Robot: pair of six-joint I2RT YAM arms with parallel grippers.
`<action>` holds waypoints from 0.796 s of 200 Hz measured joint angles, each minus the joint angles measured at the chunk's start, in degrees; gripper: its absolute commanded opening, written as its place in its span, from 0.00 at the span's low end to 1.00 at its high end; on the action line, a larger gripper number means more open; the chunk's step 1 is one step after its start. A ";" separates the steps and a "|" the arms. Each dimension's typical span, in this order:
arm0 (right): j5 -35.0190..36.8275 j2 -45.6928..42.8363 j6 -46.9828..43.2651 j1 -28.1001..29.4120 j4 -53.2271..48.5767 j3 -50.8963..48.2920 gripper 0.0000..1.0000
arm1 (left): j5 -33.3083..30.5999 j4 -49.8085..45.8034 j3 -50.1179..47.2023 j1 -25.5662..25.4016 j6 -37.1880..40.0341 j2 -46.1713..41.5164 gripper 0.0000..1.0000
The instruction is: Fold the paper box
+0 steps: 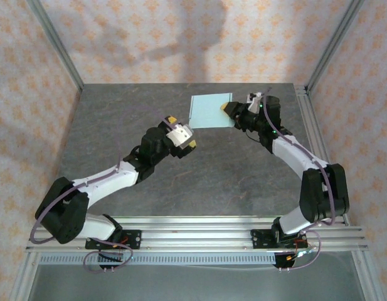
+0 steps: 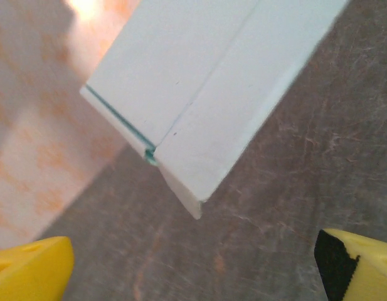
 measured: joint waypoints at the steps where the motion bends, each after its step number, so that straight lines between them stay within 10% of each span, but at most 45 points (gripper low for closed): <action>1: -0.20 -0.07 0.09 -0.04 -0.07 0.09 0.35 | -0.28 0.35 -0.13 -0.24 0.66 -0.09 1.00; 57: -6.75 -1.99 6.49 -0.17 -1.40 0.74 0.31 | -8.02 10.88 -4.37 -6.95 22.47 -1.51 0.98; 159: -12.37 -9.97 10.84 -0.17 -7.30 -2.69 0.28 | -9.64 17.00 -5.79 -7.98 36.83 -5.62 0.78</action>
